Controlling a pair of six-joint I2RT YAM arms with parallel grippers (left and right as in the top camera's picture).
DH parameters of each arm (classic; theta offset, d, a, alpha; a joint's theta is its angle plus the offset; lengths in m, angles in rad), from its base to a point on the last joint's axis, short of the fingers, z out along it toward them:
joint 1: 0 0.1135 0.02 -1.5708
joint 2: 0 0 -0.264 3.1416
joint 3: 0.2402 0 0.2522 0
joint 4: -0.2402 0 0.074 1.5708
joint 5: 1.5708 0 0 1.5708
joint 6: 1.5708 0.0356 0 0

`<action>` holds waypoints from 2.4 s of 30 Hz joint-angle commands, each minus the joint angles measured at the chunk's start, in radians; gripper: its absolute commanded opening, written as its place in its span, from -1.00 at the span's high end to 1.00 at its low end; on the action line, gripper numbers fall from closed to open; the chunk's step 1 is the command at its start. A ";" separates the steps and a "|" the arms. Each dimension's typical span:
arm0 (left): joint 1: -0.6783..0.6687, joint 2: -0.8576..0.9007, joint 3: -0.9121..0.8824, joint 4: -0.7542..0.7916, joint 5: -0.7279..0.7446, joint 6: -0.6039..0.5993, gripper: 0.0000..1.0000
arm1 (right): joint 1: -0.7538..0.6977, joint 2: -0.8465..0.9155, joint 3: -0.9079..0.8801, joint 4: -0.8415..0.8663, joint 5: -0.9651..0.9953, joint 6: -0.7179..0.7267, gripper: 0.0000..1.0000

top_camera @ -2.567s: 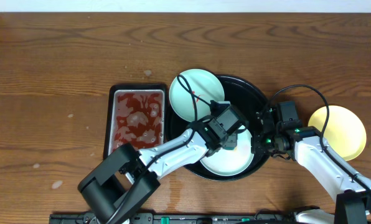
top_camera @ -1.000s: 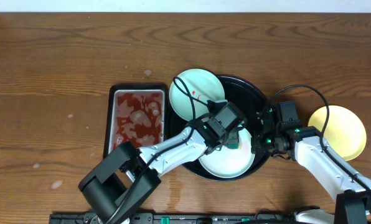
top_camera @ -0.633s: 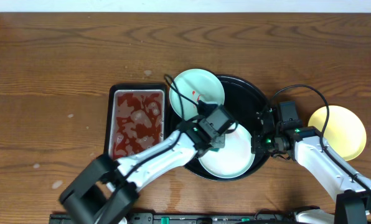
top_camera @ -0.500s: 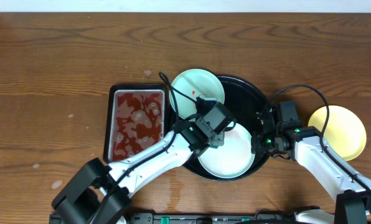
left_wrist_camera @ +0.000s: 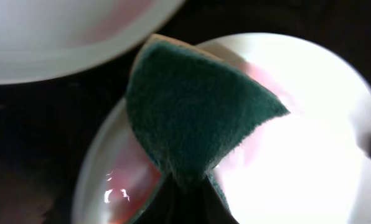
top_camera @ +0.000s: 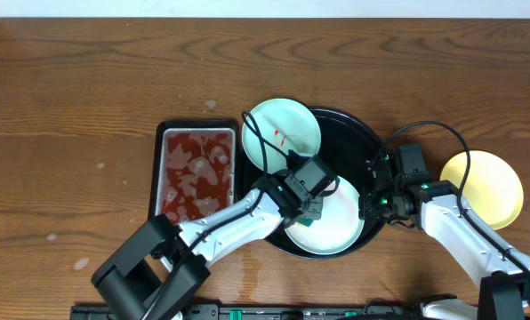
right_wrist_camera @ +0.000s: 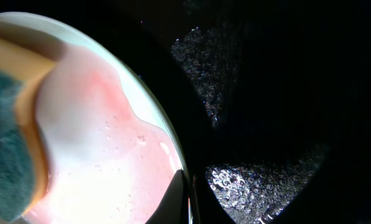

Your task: Clean dirty plates on tray and stack at the side

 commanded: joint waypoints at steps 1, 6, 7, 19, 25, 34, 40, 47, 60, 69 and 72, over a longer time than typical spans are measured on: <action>-0.015 0.051 -0.016 0.048 0.225 0.021 0.85 | 0.001 0.006 -0.003 -0.002 0.032 0.008 0.98; -0.041 0.051 -0.015 0.151 0.392 0.021 0.85 | 0.001 0.006 -0.003 -0.002 0.032 0.008 0.97; -0.040 0.051 -0.015 0.159 0.399 0.020 0.85 | 0.001 0.006 -0.003 -0.002 0.032 0.008 0.98; 0.028 -0.027 -0.015 0.072 0.183 0.022 0.85 | 0.001 0.006 -0.003 -0.002 0.032 0.008 0.98; 0.121 -0.161 -0.015 -0.029 0.053 0.090 0.85 | 0.001 0.006 -0.003 -0.002 0.032 0.008 0.98; 0.201 -0.348 -0.015 -0.174 0.052 0.101 0.85 | 0.001 0.006 -0.003 -0.012 0.024 0.009 0.77; 0.291 -0.439 -0.015 -0.315 -0.029 0.149 0.85 | 0.001 0.006 -0.021 -0.023 0.024 0.009 0.67; 0.459 -0.479 -0.015 -0.438 -0.131 0.206 0.85 | 0.001 0.006 -0.068 0.008 0.003 0.012 0.73; 0.691 -0.459 -0.016 -0.530 -0.131 0.220 0.85 | 0.001 0.006 -0.071 0.080 -0.150 0.012 0.98; 0.715 -0.459 -0.016 -0.553 -0.131 0.227 0.84 | 0.000 -0.028 -0.070 0.134 -0.244 0.011 0.97; 0.715 -0.459 -0.016 -0.560 -0.131 0.227 0.85 | 0.000 -0.067 -0.066 0.137 -0.215 0.012 0.97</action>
